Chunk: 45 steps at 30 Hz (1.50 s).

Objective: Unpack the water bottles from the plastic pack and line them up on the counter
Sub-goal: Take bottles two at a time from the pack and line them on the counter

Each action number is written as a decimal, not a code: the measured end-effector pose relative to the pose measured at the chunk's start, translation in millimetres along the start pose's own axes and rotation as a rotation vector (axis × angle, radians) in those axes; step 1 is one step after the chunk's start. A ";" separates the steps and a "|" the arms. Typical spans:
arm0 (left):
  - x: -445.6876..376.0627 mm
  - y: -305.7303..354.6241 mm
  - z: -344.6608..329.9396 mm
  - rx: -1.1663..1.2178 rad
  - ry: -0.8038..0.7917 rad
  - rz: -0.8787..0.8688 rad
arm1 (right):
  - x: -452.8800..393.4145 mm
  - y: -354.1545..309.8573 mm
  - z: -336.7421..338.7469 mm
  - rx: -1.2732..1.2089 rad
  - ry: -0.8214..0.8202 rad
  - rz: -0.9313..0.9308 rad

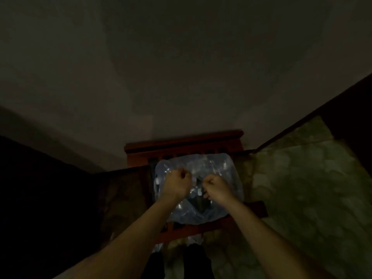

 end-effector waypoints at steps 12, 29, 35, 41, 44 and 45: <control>-48.2 -71.3 -64.3 -0.122 -0.067 0.111 | -97.0 62.2 -53.1 0.293 -0.330 0.047; -79.9 -115.2 -75.2 -0.135 -0.100 0.125 | -116.7 104.2 -95.2 0.855 -0.428 0.002; -83.6 -107.2 -66.1 -0.184 -0.090 0.161 | -96.7 55.0 -75.0 0.854 -0.447 0.157; -98.2 -106.0 -68.5 -0.354 -0.117 0.156 | -82.7 27.8 -16.9 0.733 -0.307 0.178; -109.3 -117.4 -80.4 -0.621 -0.208 0.166 | -71.4 32.6 9.6 0.709 -0.178 0.214; -113.2 -120.6 -84.5 -0.713 -0.234 0.153 | -67.8 36.2 13.6 0.695 -0.161 0.223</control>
Point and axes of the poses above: each hand's wrist, its own x-axis away from the middle knuckle, its own z-axis out of the back of the hand, y = z × x, the point moved 4 cm from there along -x, towards the middle knuckle, and after that the axes turned 4 degrees about -y, right-handed, at the moved point
